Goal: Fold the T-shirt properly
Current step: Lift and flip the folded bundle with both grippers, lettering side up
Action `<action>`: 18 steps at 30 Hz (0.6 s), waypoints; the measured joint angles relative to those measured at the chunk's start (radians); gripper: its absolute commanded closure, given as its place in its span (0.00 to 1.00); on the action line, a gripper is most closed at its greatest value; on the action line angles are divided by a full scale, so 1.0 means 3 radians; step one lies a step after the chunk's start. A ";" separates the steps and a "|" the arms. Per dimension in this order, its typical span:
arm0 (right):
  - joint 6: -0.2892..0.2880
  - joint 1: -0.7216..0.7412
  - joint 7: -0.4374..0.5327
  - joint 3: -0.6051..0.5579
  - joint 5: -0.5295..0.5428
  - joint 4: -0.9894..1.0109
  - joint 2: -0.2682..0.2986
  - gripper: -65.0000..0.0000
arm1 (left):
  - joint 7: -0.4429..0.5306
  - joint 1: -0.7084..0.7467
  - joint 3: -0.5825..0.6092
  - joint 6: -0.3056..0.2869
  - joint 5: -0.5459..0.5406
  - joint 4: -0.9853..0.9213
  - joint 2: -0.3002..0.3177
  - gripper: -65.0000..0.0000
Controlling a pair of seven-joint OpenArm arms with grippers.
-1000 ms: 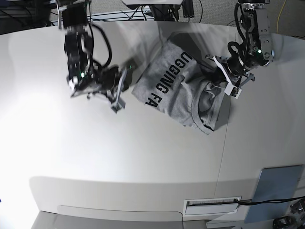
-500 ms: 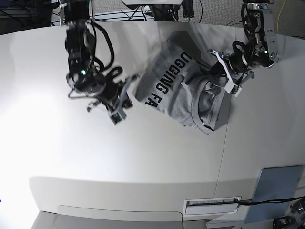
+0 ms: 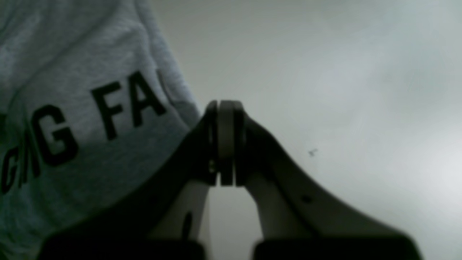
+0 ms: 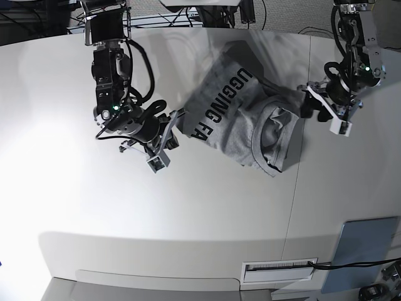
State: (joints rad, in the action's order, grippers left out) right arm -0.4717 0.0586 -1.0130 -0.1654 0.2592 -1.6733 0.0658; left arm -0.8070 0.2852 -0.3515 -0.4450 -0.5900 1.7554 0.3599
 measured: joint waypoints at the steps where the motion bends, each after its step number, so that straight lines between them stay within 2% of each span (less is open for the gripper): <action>1: 0.0000 0.0000 -0.0018 0.0000 0.0001 0.0000 -0.0001 1.00 | 0.0004 -0.0001 0.0055 -0.0057 -0.0060 -0.0036 -0.0001 0.52; 3: 0.0000 -0.0001 -0.0117 -0.0001 0.0009 0.0000 -0.0009 1.00 | 0.0094 -0.0011 0.0200 0.0008 0.0046 -0.0163 -0.0017 0.52; 5: -0.0001 -0.0001 -0.0183 -0.0001 0.0008 0.0000 -0.0008 1.00 | 0.0122 -0.0042 0.0315 0.0239 0.0254 -0.0294 -0.0027 0.52; 7: 0.0000 -0.0001 -0.0243 0.0000 0.0004 0.0000 -0.0008 1.00 | 0.0153 -0.0098 0.0338 0.0275 0.0272 -0.0369 -0.0024 0.53; 8: 0.0000 -0.0001 -0.0251 -0.0001 0.0001 0.0000 -0.0008 1.00 | 0.0153 -0.0128 0.0338 0.0276 0.0275 -0.0376 -0.0023 0.56; 9: 0.0000 -0.0001 -0.0251 -0.0001 0.0008 0.0000 -0.0008 1.00 | 0.0155 -0.0153 0.0340 0.0272 0.0272 -0.0376 -0.0015 0.65; 12: 0.0000 -0.0001 -0.0251 -0.0001 0.0005 0.0000 -0.0008 1.00 | 0.0161 -0.0169 0.0298 0.0028 0.0160 -0.0351 0.0020 0.98; 14: 0.0000 -0.0004 -0.0252 -0.0001 0.0005 0.0000 -0.0008 1.00 | 0.0158 -0.0209 0.0186 0.0048 0.0132 -0.0324 0.0018 1.00; 16: 0.0000 -0.0011 -0.0252 -0.0001 0.0003 0.0000 -0.0008 1.00 | 0.0178 -0.0310 0.0009 0.0217 0.0130 -0.0313 0.0020 1.00; 18: 0.0000 -0.0024 -0.0252 -0.0001 0.0003 0.0000 -0.0008 1.00 | 0.0216 -0.0403 -0.0145 0.0303 0.0187 -0.0301 0.0032 1.00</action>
State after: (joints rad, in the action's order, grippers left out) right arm -0.4717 0.0513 -1.0885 -0.1658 0.2600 -1.6733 0.0635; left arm -0.7422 0.1642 -0.3950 -0.3542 -0.5339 1.6649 0.3695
